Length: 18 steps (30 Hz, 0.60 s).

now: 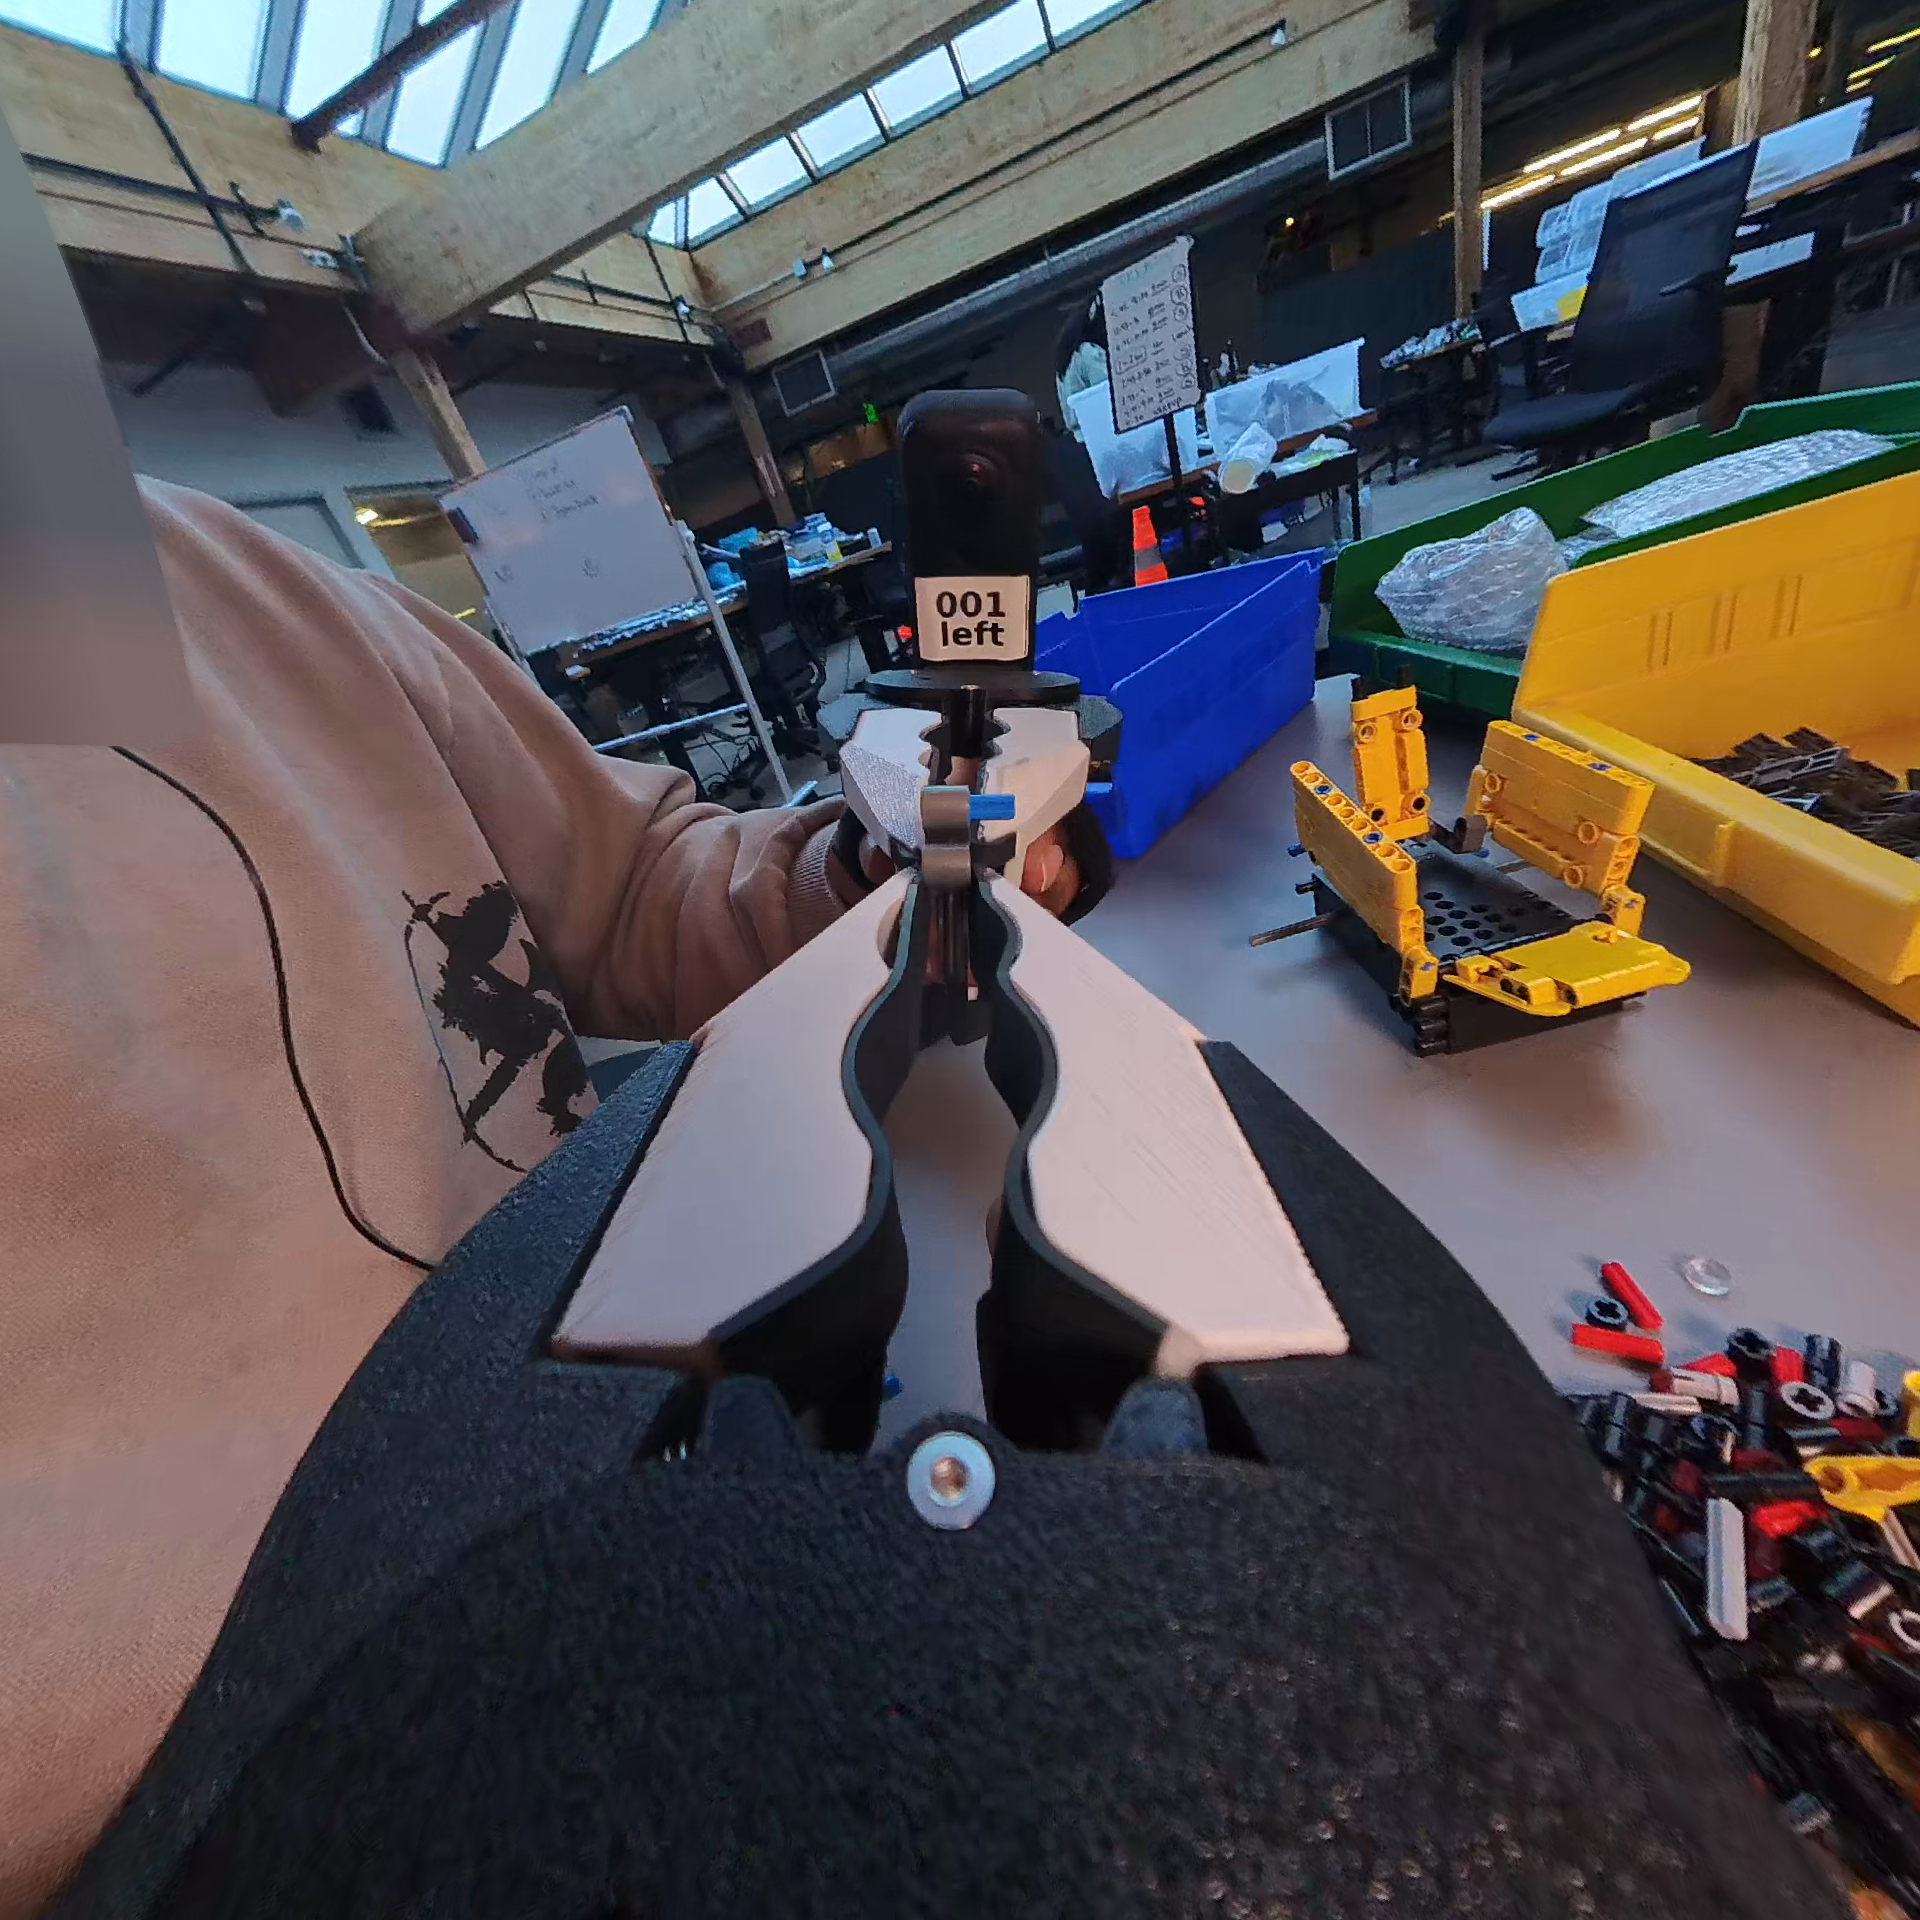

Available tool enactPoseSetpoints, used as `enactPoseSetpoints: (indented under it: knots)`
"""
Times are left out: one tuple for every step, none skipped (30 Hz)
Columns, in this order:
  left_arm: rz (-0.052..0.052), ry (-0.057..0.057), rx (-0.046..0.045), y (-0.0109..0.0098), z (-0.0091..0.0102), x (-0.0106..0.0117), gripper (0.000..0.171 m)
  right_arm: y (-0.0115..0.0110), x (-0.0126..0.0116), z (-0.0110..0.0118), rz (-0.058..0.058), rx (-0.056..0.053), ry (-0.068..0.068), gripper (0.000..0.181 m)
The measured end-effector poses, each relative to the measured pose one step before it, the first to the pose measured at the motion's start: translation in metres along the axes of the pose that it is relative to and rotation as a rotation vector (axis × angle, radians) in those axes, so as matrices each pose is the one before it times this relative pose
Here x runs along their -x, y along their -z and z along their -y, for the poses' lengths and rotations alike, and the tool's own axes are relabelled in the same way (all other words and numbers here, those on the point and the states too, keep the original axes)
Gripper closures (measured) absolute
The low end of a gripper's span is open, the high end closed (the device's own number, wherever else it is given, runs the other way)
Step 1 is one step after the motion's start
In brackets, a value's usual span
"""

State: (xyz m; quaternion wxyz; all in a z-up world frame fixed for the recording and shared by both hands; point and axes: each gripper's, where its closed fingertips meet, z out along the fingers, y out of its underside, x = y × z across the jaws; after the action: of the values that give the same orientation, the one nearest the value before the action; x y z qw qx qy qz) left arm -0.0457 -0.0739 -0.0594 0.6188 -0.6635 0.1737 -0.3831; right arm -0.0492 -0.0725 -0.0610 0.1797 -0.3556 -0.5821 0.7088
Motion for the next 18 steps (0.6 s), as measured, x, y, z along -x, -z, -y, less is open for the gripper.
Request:
enactPoseSetpoints:
  knots:
    - [-0.0051,0.0032,-0.00652,0.00012,0.00098,-0.00082,0.167,0.00015,0.0011,0.0005,0.0088,-0.0018,0.0008,0.176]
    - [0.0028,-0.0028,-0.00033,0.00004,-0.00001,0.00038,0.167,0.0001,0.00061,-0.00025,0.004,0.005,0.0065,0.176]
    - [0.0037,-0.004,0.00166,-0.00054,-0.00036,0.00018,0.167,0.00053,-0.0004,-0.00059,0.0011,0.0044,0.0027,0.176]
    - [-0.01,-0.0127,0.01525,-0.00115,-0.00244,-0.00204,0.167,0.00127,0.00057,-0.00112,0.0126,0.0037,-0.0056,0.176]
    - [0.003,-0.0288,0.03373,-0.00096,-0.00495,-0.00081,0.166,0.00184,0.00095,-0.00336,0.0104,0.0192,0.0063,0.176]
    - [0.0285,-0.0577,0.03003,-0.00031,-0.00434,0.00074,0.166,0.00122,-0.00109,-0.00421,-0.0183,0.0276,0.0398,0.175]
    - [0.0227,-0.0633,0.02005,-0.00019,-0.00274,-0.00118,0.166,0.0002,0.00078,-0.00279,-0.011,0.0233,0.0447,0.175]
    - [0.0197,-0.0543,0.01025,-0.00008,-0.00068,-0.00083,0.165,-0.00022,0.00125,-0.00089,-0.0066,0.0156,0.0416,0.175]
    - [0.0176,-0.0388,0.01019,-0.00026,0.00004,-0.00009,0.163,-0.00089,0.00036,-0.00104,-0.0089,0.0171,0.0384,0.175]
    - [0.0038,-0.0229,0.01499,-0.00049,-0.00057,-0.001,0.158,-0.00151,0.00014,-0.00259,-0.0106,0.0273,0.0386,0.175]
    - [-0.0056,-0.0098,0.02256,-0.00053,-0.00228,-0.00159,0.158,-0.00207,0.00062,-0.0039,-0.01,0.037,0.0373,0.175]
    - [-0.002,-0.0054,0.02242,-0.0007,-0.00309,-0.00088,0.157,-0.00223,0.00114,-0.00274,-0.0075,0.0292,0.0318,0.175]
    - [-0.0051,-0.0053,0.00385,-0.00035,-0.00066,-0.00155,0.156,-0.00216,0.00199,-0.00083,-0.001,0.017,0.0198,0.175]
    - [-0.0096,0.0008,-0.00222,-0.00018,0.00052,-0.00189,0.163,-0.00261,0.00184,-0.00238,-0.0016,0.0268,0.0184,0.175]
    - [-0.0127,0.0033,0.00845,-0.00053,-0.00113,-0.00188,0.164,-0.00262,0.00018,-0.0028,-0.0141,0.0306,0.0262,0.175]
    - [-0.0065,0.0067,0.00579,0.00005,-0.00085,-0.00017,0.164,-0.00129,-0.00019,-0.00101,-0.0145,0.0198,0.0241,0.175]
    - [-0.0108,0.0063,0.00057,0.00071,0.00055,-0.00068,0.164,-0.00025,0.00018,0.0002,-0.0057,0.0092,0.0093,0.175]
    - [-0.0098,0.0106,-0.01005,0.00118,0.00289,-0.00082,0.165,-0.00011,0.00135,0.00245,0.0045,-0.0092,-0.0029,0.175]
